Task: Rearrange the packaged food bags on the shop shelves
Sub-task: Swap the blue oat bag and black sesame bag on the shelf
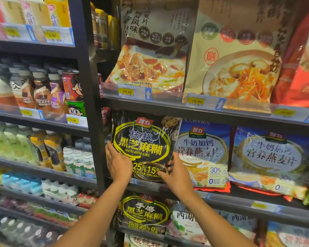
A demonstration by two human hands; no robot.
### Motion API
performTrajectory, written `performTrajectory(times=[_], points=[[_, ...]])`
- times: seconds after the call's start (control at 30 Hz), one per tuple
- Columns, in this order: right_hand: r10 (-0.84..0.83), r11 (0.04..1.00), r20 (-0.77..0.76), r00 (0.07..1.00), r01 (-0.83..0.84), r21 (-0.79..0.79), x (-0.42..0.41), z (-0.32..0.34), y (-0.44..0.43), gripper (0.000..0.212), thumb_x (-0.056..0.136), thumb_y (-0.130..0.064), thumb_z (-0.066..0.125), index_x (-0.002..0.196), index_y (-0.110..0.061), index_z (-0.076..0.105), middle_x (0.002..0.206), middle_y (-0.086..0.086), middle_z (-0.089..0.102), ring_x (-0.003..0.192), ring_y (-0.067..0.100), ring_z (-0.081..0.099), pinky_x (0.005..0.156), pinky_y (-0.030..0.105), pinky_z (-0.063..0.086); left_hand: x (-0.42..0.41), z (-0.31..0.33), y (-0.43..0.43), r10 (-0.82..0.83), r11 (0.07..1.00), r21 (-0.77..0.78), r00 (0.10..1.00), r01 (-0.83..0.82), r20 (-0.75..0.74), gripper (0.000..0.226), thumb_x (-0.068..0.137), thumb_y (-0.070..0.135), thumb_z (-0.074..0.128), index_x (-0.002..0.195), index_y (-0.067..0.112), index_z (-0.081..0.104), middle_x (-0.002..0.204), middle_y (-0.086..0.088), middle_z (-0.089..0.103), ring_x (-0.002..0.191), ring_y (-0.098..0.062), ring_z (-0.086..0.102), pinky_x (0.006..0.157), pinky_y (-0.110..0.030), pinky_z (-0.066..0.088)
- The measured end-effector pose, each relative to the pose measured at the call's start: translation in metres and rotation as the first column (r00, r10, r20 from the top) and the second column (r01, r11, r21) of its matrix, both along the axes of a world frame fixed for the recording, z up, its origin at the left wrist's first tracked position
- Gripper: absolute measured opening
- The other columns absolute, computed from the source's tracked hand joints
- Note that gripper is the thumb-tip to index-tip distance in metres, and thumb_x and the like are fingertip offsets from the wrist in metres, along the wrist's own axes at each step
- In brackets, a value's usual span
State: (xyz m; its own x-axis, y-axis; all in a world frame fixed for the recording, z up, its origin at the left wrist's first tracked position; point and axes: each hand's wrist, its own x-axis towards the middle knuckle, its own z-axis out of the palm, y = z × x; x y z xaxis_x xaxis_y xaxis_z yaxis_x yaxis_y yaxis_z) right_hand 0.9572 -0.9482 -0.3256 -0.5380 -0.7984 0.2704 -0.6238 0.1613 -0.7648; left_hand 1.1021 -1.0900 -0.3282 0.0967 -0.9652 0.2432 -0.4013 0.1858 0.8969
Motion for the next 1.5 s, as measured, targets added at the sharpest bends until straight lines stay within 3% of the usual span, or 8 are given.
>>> performTrajectory(times=[0.27, 0.4, 0.57, 0.73, 0.9, 1.07, 1.3, 1.5], points=[[-0.153, 0.987, -0.034, 0.988, 0.151, -0.057, -0.045, 0.009, 0.045, 0.059, 0.086, -0.032, 0.080, 0.139, -0.025, 0.052, 0.113, -0.012, 0.062, 0.099, 0.009, 0.062, 0.084, 0.025, 0.052, -0.015, 0.005, 0.020, -0.055, 0.984, -0.162, 0.991, 0.074, 0.120, 0.075, 0.101, 0.022, 0.050, 0.164, 0.023, 0.010, 0.173, -0.001, 0.002, 0.159, -0.023, 0.002, 0.129, -0.049, 0.007], [-0.386, 0.922, -0.110, 0.916, 0.379, -0.082, -0.092, 0.015, 0.083, 0.058, 0.091, -0.032, 0.076, 0.139, -0.011, 0.051, 0.131, 0.004, 0.055, 0.122, 0.022, 0.053, 0.104, 0.039, 0.047, -0.025, 0.007, 0.038, -0.052, 0.960, -0.264, 0.985, 0.094, 0.164, 0.074, 0.098, 0.016, 0.053, 0.162, 0.019, 0.017, 0.173, -0.001, 0.005, 0.159, -0.019, -0.001, 0.129, -0.048, 0.004], [-0.474, 0.875, -0.018, 0.880, 0.473, 0.105, -0.142, 0.015, 0.096, 0.050, 0.090, -0.041, 0.074, 0.112, -0.003, 0.052, 0.107, 0.015, 0.060, 0.102, 0.037, 0.061, 0.081, 0.046, 0.053, -0.049, 0.017, 0.080, -0.211, 0.839, -0.482, 0.967, 0.253, 0.140, 0.045, 0.093, 0.001, 0.052, 0.134, 0.019, 0.054, 0.142, 0.002, 0.052, 0.137, -0.021, 0.043, 0.117, -0.048, 0.034], [-0.431, 0.892, 0.068, 0.900, 0.414, 0.179, -0.156, 0.018, 0.089, 0.046, 0.092, -0.044, 0.071, 0.103, -0.003, 0.054, 0.103, 0.011, 0.062, 0.095, 0.034, 0.062, 0.077, 0.042, 0.052, -0.086, 0.019, 0.107, -0.631, 0.735, -0.232, 0.768, 0.637, 0.110, 0.039, 0.099, -0.002, 0.046, 0.119, 0.027, 0.064, 0.117, 0.006, 0.065, 0.107, -0.008, 0.065, 0.098, -0.044, 0.054], [-0.353, 0.932, 0.233, 0.906, 0.363, 0.002, -0.160, 0.013, 0.094, 0.027, 0.090, -0.030, 0.078, 0.101, -0.012, 0.061, 0.101, 0.007, 0.068, 0.089, 0.023, 0.063, 0.077, 0.034, 0.048, -0.101, 0.022, 0.119, -0.592, 0.806, -0.064, 0.803, 0.588, -0.075, 0.051, 0.101, -0.003, 0.043, 0.144, 0.023, 0.051, 0.142, 0.003, 0.057, 0.132, -0.009, 0.052, 0.111, -0.033, 0.044], [-0.229, 0.940, 0.330, 0.916, 0.297, -0.171, -0.159, -0.003, 0.106, 0.032, 0.087, -0.029, 0.079, 0.115, -0.016, 0.067, 0.113, 0.003, 0.071, 0.103, 0.020, 0.066, 0.092, 0.038, 0.054, -0.110, 0.018, 0.133, -0.512, 0.853, -0.112, 0.859, 0.509, 0.002, 0.055, 0.101, 0.002, 0.047, 0.154, 0.016, 0.040, 0.159, 0.000, 0.038, 0.143, -0.016, 0.041, 0.113, -0.024, 0.030], [-0.171, 0.886, 0.377, 0.910, 0.310, -0.345, -0.176, -0.004, 0.143, 0.028, 0.093, -0.016, 0.073, 0.121, -0.020, 0.070, 0.119, 0.003, 0.070, 0.109, 0.019, 0.067, 0.093, 0.038, 0.056, -0.143, 0.023, 0.144, -0.523, 0.848, 0.082, 0.852, 0.524, -0.031, 0.073, 0.105, 0.035, 0.051, 0.163, 0.010, 0.015, 0.170, -0.006, 0.019, 0.156, -0.026, 0.020, 0.127, -0.046, 0.021], [-0.203, 0.858, 0.338, 0.919, 0.333, -0.392, -0.203, 0.004, 0.181, 0.025, 0.096, -0.016, 0.070, 0.121, -0.017, 0.069, 0.121, 0.002, 0.066, 0.111, 0.017, 0.064, 0.096, 0.033, 0.053, -0.175, 0.038, 0.153, -0.508, 0.832, 0.206, 0.857, 0.514, -0.087, 0.057, 0.104, 0.035, 0.055, 0.149, 0.004, 0.039, 0.148, -0.018, 0.051, 0.137, -0.038, 0.049, 0.108, -0.049, 0.045]])
